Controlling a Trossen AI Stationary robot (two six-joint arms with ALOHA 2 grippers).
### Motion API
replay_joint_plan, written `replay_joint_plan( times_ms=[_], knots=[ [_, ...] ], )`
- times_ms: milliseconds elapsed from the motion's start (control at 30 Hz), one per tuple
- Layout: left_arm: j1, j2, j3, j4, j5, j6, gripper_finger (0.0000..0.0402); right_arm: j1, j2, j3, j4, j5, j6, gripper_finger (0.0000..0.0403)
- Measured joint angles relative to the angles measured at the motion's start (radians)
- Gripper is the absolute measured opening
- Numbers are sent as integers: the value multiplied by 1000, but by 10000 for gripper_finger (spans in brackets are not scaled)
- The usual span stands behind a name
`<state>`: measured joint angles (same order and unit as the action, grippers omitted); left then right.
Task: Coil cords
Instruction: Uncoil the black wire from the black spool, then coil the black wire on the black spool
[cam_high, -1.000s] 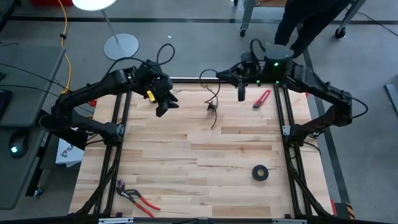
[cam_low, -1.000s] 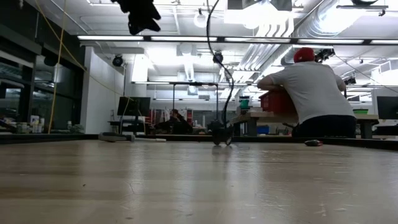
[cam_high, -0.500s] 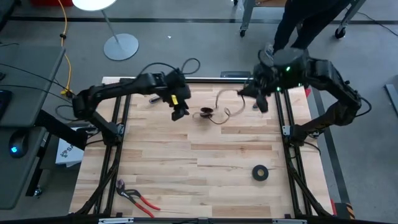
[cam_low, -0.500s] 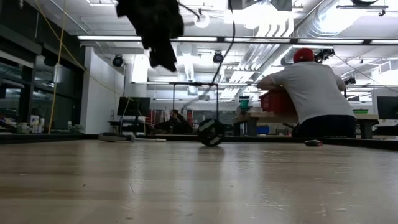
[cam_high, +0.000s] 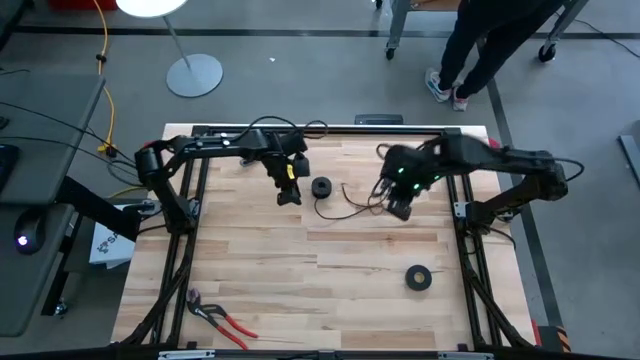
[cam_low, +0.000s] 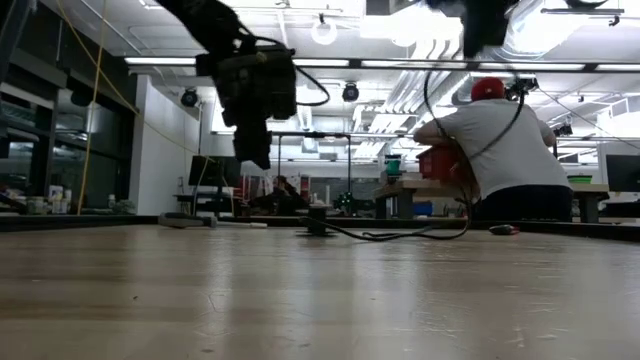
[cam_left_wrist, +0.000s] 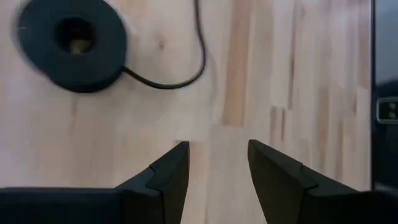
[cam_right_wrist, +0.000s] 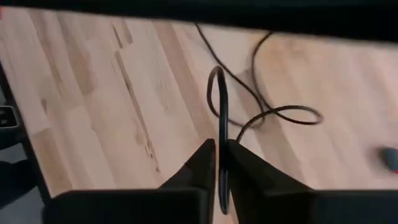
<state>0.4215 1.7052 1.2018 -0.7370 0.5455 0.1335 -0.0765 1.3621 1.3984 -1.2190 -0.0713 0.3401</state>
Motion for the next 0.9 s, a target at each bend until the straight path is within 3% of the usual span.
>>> replay_joint_plan(
  times_ms=[233,433,600,900],
  knots=[
    [40,-66,-81,152,-94,-35,159,-24,1,-208,358,-38,73,134],
    [73,-67,-81,249,-119,-133,158,-74,0,-229,446,139,107,210],
    [71,0,-74,348,-150,-187,158,-129,0,-229,444,173,108,221],
    [111,196,14,341,-37,-628,158,-146,0,-228,414,112,130,220]
  ],
)
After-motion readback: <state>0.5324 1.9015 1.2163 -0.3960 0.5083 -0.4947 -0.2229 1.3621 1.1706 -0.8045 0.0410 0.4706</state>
